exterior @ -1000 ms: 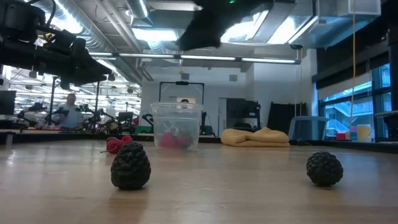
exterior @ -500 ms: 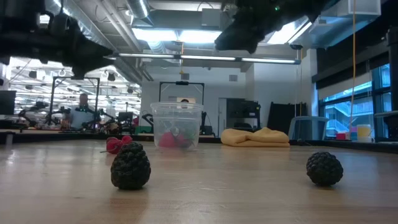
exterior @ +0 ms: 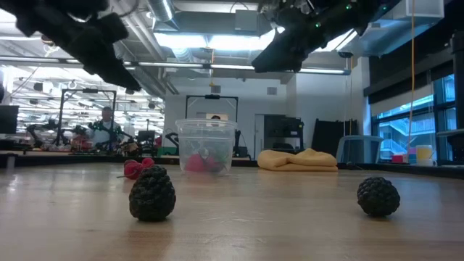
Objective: Pick and placing Produce into tupperware
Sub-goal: Put the top red cherry into the transparent container
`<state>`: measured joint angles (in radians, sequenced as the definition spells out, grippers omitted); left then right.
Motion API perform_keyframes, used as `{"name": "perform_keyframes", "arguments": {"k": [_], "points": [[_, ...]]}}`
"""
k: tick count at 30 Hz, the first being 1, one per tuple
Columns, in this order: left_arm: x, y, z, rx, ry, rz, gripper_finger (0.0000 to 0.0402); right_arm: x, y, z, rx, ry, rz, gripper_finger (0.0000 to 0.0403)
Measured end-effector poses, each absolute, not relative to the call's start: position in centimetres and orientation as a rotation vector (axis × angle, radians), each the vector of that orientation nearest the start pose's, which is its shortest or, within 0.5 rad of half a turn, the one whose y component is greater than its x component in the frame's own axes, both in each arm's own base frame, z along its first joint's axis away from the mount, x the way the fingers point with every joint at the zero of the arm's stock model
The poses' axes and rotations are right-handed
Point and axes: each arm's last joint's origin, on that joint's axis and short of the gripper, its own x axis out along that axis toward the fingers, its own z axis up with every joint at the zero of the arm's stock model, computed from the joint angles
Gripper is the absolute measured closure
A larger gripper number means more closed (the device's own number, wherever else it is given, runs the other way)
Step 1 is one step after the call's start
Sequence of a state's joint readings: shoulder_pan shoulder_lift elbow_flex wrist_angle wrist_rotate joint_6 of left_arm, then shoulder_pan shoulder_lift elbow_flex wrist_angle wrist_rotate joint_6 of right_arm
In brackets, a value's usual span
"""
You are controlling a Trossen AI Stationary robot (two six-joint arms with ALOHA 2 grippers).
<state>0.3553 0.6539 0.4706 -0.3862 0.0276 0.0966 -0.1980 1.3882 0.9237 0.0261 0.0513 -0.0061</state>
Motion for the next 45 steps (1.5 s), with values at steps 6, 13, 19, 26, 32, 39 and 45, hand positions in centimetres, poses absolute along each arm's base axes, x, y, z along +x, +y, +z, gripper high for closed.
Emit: {"name": "perform_keyframes", "arguments": {"k": [6, 13, 19, 26, 32, 39, 45], "points": [[16.5, 4.7, 21.3, -0.107, 0.725, 0.281, 0.0209, 29.8, -6.6, 26.5, 0.003, 0.446, -0.253, 0.0242], [19.6, 4.4, 18.8, -0.141, 0.809, 0.251, 0.0209, 29.8, -6.6, 26.5, 0.003, 0.456, -0.252, 0.0242], [20.9, 4.5, 16.4, -0.118, 0.915, 0.25, 0.0212, 29.7, -6.6, 26.3, 0.004, 0.468, -0.251, 0.0242], [21.7, 4.8, 14.6, -0.115, 0.979, 0.276, 0.023, 29.6, -6.6, 26.1, 0.007, 0.5, -0.25, 0.0242], [22.6, 5.0, 13.5, -0.101, 0.971, 0.3, 0.0242, 29.6, -6.6, 26.1, 0.007, 0.503, -0.25, 0.0242], [22.8, 5.1, 12.0, -0.152, 1.04, 0.325, 0.0243, 29.5, -6.6, 26.0, 0.008, 0.514, -0.25, 0.0242], [22.9, 5.1, 11.9, -0.153, 1.04, 0.324, 0.0261, 29.5, -6.6, 25.9, 0.005, 0.517, -0.248, 0.0242]]}}
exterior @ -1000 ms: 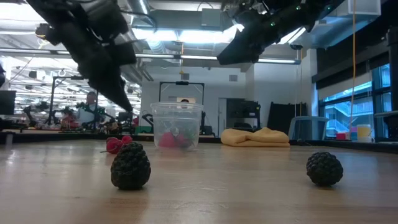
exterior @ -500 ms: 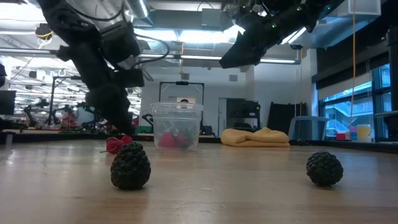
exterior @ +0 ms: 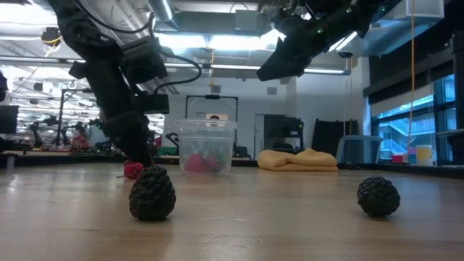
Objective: Pick and placing Produce into tupperware
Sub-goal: Put the top red cherry into the transparent container
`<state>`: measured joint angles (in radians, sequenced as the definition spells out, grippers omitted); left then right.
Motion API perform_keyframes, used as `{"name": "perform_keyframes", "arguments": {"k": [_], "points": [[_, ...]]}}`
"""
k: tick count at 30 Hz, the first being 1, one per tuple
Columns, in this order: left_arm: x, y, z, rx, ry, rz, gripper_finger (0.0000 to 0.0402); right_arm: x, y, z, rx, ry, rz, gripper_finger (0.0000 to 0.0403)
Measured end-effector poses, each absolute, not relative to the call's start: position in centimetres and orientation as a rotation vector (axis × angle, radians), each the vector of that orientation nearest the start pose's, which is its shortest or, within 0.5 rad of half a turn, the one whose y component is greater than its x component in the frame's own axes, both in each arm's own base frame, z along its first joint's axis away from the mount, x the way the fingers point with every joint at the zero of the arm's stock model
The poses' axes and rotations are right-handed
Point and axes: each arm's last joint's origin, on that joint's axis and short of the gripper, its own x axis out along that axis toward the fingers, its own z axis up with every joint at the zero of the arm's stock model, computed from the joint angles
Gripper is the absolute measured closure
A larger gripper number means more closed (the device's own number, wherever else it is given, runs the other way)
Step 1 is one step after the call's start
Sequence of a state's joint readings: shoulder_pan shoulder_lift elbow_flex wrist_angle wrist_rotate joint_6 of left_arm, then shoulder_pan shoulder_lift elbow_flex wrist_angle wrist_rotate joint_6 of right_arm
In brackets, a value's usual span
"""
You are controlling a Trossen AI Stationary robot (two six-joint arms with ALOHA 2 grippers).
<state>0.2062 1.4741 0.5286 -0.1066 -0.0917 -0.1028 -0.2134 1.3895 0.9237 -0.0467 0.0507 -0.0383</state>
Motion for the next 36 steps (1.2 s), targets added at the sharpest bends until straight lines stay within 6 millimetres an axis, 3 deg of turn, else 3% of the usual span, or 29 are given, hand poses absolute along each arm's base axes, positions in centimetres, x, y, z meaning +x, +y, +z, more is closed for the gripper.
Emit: {"name": "perform_keyframes", "arguments": {"k": [13, 21, 27, 32, 36], "points": [[22.9, 5.1, 11.8, -0.152, 1.038, 0.329, 0.039, 29.5, -6.6, 25.9, 0.004, 0.519, -0.248, 0.0242], [22.5, 5.0, 12.8, -0.228, 1.025, 0.353, 0.0399, 29.4, -6.5, 25.7, 0.008, 0.55, -0.247, 0.0242], [23.8, 5.5, 17.3, -0.257, 0.871, 0.32, 0.04, 29.4, -6.5, 25.7, 0.008, 0.552, -0.247, 0.0242], [25.0, 6.2, 22.8, -0.246, 0.664, 0.322, 0.04, 29.4, -6.5, 25.7, 0.011, 0.551, -0.247, 0.0242], [26.0, 6.2, 26.1, -0.239, 0.52, 0.257, 0.0401, 29.4, -6.5, 25.7, 0.011, 0.549, -0.247, 0.0242]]}}
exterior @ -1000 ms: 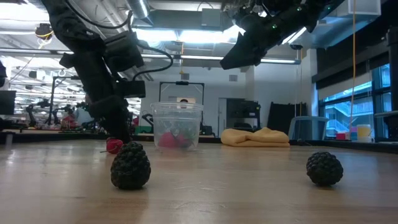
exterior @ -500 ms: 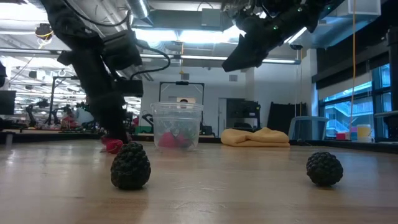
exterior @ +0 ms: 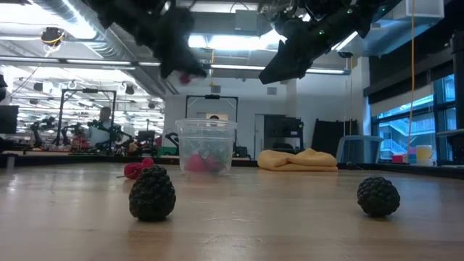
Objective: Pick and placing Produce into tupperware
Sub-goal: Put the top red cherry into the transparent container
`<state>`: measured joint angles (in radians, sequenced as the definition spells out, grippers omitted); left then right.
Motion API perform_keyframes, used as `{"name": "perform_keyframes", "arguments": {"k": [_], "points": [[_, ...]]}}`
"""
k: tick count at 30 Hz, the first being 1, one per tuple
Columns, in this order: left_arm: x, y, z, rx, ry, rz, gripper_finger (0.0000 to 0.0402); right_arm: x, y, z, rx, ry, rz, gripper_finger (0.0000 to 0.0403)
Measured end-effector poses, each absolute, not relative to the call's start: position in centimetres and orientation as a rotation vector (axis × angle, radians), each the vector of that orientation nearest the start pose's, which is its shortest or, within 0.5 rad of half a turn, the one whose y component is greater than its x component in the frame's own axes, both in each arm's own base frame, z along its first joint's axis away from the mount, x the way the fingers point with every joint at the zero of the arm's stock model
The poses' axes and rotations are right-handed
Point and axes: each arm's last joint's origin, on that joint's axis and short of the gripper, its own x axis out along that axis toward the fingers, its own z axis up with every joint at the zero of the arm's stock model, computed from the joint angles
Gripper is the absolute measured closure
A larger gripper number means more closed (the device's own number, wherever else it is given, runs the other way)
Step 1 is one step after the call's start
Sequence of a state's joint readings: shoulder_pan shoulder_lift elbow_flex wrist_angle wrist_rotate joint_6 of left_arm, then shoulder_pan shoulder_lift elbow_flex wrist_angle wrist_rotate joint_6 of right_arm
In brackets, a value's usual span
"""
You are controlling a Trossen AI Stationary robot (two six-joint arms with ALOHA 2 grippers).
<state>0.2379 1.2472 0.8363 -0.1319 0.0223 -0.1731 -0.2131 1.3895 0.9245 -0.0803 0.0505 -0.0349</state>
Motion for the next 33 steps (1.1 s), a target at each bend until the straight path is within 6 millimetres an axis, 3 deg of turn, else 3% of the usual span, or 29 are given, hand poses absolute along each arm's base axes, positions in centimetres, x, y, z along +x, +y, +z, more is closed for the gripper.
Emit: {"name": "perform_keyframes", "arguments": {"k": [5, 17, 25, 33], "points": [[27.8, 5.5, 26.6, -0.235, 0.387, 0.142, 0.0401, 29.4, -6.5, 25.7, 0.011, 0.55, -0.248, 0.0242], [31.5, 4.0, 21.4, -0.228, 0.503, 0.113, 0.0401, 29.2, -6.5, 25.4, 0.01, 0.578, -0.245, 0.0242], [32.6, 4.2, 17.8, -0.266, 0.621, 0.135, 0.0401, 28.9, -6.4, 25.0, -0.008, 0.642, -0.234, 0.0242], [32.6, 4.2, 17.0, -0.285, 0.656, 0.147, 0.0401, 28.9, -6.4, 25.0, -0.035, 0.645, -0.225, 0.0242]]}}
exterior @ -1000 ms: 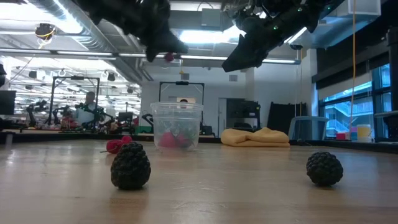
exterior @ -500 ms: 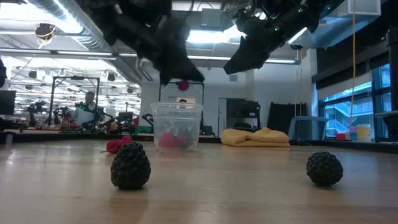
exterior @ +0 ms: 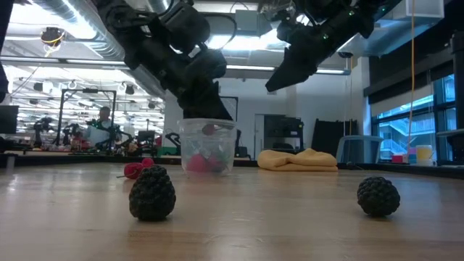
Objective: Pick and placing Produce into tupperware
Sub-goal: Put the top red cherry into the transparent container
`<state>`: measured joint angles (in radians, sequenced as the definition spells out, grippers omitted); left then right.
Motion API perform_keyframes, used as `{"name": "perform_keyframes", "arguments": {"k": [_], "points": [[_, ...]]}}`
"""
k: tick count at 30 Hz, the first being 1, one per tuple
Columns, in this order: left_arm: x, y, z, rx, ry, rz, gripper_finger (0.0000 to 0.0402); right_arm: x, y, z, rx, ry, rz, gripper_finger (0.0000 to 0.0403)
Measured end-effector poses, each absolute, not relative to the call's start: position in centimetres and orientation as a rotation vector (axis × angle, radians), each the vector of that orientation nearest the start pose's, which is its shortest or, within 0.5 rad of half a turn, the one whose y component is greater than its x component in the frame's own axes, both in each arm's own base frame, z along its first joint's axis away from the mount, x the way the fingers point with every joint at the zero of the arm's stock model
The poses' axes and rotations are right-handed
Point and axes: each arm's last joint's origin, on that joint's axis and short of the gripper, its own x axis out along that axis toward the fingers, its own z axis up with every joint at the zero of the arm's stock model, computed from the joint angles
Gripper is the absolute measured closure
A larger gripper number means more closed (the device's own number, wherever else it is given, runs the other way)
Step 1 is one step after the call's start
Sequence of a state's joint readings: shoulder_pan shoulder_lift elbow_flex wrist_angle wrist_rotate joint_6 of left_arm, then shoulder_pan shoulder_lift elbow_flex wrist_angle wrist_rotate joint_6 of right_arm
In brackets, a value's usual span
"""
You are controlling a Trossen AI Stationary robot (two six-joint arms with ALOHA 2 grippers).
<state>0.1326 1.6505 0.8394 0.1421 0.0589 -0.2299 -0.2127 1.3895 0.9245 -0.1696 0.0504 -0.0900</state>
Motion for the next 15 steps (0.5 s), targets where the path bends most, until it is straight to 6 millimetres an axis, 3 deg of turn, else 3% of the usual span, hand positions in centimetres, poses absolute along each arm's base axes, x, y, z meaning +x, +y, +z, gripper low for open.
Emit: {"name": "perform_keyframes", "arguments": {"k": [15], "points": [[31.96, 4.22, 16.28, -0.278, 0.756, 0.202, 0.0401, 28.92, -6.39, 24.97, -0.042, 0.645, -0.223, 0.0242]]}}
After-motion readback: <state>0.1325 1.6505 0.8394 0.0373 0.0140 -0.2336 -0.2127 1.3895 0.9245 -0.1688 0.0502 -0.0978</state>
